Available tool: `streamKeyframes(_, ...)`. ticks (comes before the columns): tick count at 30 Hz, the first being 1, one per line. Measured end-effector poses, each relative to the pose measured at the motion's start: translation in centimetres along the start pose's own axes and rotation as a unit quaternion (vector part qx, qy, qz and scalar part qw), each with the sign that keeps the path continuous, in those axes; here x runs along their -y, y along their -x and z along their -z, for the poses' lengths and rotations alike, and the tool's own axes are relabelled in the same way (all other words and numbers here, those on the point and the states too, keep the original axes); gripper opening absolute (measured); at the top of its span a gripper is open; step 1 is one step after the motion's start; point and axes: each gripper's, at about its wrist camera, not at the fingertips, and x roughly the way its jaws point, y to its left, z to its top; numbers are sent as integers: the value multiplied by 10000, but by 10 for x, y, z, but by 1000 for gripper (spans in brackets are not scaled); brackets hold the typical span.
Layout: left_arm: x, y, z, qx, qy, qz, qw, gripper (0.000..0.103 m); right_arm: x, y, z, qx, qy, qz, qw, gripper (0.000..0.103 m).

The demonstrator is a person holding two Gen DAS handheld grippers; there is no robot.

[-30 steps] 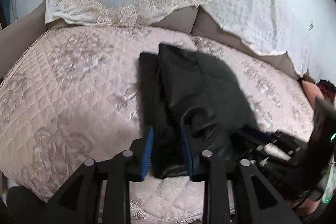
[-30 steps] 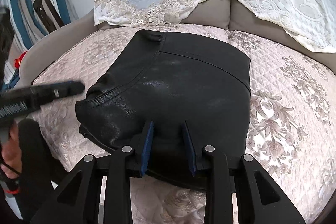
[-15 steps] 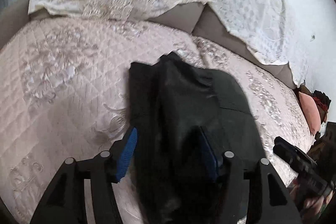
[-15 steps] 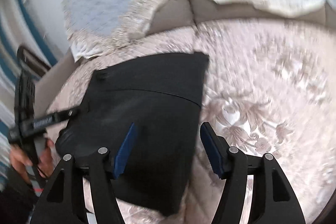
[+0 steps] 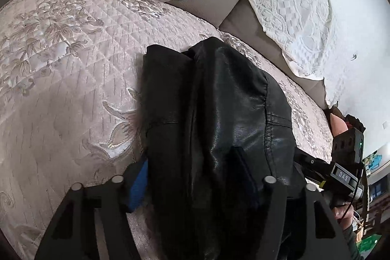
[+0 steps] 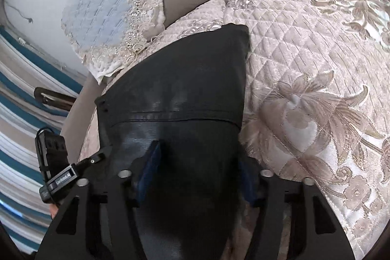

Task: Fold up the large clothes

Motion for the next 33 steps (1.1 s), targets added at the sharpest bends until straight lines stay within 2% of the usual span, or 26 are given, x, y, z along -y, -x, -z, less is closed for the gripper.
streamKeyframes(1,1,2,0,11,-36,-10,10000,55,-2,3,0,4,-8,-33,10000,41)
streamKeyframes(3,6,8,-1,51,-93,-45,9999,38,-8,11,-4,32,24,-109,9999,22)
streamKeyframes(5,13,16,-4,114,-190,-81,9997,28,-18,19,-8,85,179,-162,9997,17)
streamKeyframes(8,23,31,-10,251,-345,-32,9991,23,-34,27,-15,147,346,-170,9991,15)
streamKeyframes(11,24,47,-19,399,-369,87,9985,22,-48,30,-24,204,441,-241,9985,15)
streamKeyframes(15,16,66,-39,665,-433,46,9968,22,-72,18,-39,231,673,-325,9969,15)
streamKeyframes(21,-13,74,-81,980,-486,-212,9938,22,-103,-23,-74,216,937,-437,9944,15)
streamKeyframes(25,-40,60,-104,1026,-447,-442,9927,23,-108,-65,-90,-4,1069,-284,9939,16)
streamKeyframes(28,-67,32,-110,814,-327,-796,9930,23,-95,-104,-88,-452,1031,156,9935,23)
streamKeyframes(29,-77,20,-108,651,-232,-922,9933,26,-91,-110,-84,-509,1050,234,9929,31)
streamKeyframes(30,-86,12,-105,571,-188,-953,9936,30,-89,-109,-81,-462,1072,217,9929,36)
streamKeyframes(33,-98,20,-95,715,13,-769,9945,32,-89,-94,-72,-379,1181,326,9917,36)
